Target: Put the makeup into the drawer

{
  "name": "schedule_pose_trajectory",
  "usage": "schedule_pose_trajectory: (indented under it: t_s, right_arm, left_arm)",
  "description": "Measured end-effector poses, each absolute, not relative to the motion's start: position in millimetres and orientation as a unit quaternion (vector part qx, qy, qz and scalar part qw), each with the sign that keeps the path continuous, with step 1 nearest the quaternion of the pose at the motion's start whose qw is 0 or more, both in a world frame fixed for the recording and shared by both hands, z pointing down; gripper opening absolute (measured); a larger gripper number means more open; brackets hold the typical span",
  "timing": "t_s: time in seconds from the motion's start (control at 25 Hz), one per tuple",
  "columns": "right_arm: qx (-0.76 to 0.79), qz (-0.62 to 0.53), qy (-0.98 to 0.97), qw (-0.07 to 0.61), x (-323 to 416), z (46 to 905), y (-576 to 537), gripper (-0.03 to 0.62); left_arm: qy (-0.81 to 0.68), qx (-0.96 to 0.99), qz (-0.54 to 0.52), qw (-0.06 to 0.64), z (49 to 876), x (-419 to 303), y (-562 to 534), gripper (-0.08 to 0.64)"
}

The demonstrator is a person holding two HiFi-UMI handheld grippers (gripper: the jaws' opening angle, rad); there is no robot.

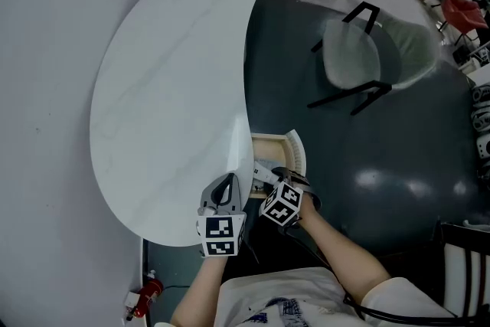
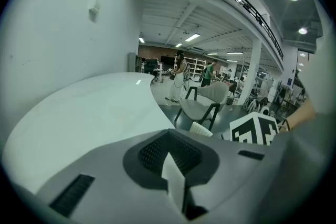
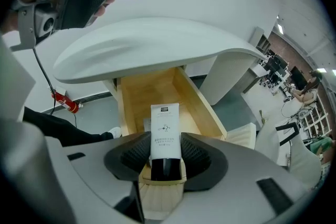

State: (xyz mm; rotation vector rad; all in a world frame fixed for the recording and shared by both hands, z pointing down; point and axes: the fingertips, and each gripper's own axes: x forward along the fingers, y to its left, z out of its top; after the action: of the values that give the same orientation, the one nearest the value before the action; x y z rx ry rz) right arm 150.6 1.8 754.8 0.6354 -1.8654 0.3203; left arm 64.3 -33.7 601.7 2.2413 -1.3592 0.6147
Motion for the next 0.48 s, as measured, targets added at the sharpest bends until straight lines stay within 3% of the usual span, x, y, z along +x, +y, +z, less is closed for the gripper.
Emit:
schedule_pose_trajectory:
  t_s: [0.48]
  right_arm:
    - [0.179, 0.044, -0.792, 0.581, 146, 776, 1, 0.190]
  left_arm:
    - [-0.499, 0.804, 0.231, 0.226, 612, 63, -31, 0.041]
